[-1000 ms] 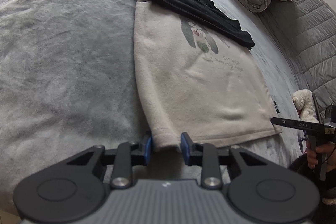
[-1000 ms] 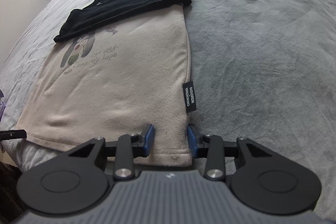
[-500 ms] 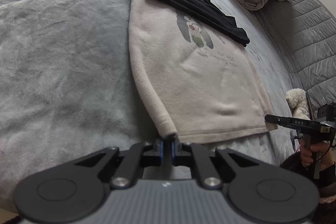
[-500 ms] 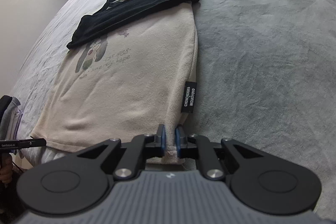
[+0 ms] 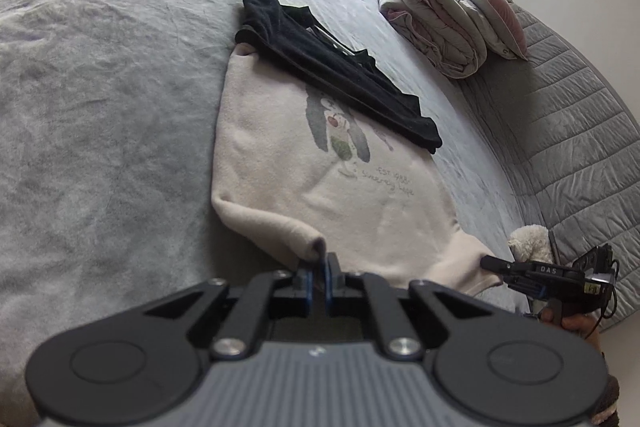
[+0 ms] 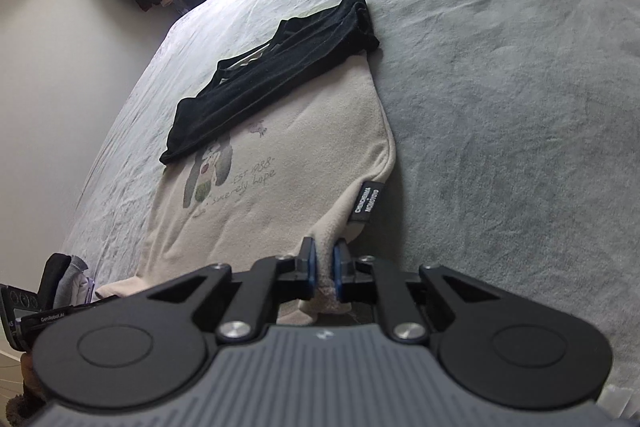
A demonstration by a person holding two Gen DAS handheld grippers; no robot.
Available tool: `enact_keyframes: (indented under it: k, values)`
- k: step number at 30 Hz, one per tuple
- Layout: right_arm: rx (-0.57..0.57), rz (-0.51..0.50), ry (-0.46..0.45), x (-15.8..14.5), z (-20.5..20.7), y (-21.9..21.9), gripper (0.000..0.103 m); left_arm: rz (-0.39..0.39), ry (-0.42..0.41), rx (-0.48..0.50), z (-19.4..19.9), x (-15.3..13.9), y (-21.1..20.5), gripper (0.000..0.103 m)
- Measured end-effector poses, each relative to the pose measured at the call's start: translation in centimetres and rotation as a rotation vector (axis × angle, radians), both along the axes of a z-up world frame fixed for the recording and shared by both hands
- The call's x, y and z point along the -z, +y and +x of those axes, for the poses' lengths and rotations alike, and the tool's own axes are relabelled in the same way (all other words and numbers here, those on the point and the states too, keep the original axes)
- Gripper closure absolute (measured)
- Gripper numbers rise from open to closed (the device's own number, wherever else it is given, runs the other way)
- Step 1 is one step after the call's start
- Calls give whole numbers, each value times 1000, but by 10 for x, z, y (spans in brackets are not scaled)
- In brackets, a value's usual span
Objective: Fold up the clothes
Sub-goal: 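Lift the cream hem with both grippers and fold it toward the black folded part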
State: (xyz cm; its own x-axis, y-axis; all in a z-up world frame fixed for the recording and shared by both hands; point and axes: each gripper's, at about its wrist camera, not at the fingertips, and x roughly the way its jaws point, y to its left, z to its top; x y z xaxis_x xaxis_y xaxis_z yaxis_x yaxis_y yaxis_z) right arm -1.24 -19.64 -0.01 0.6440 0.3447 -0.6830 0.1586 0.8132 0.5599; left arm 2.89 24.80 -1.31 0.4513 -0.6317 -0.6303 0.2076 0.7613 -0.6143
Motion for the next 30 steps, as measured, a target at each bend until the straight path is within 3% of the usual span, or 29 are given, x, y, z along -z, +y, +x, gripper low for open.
enact_keyframes:
  k: [8, 19, 27, 30]
  values:
    - [28, -4, -19, -15, 28, 1, 92, 12, -50, -73, 22, -22, -5, 98]
    - [98, -31, 12, -19, 87, -1, 92, 107, 5, -186, 77, -39, -20, 98]
    - [114, -94, -25, -5, 112, 1, 92, 165, -87, -227, 101, -17, -32, 98]
    - [104, -129, -24, 7, 116, 1, 92, 187, -52, -241, 109, -1, -35, 98]
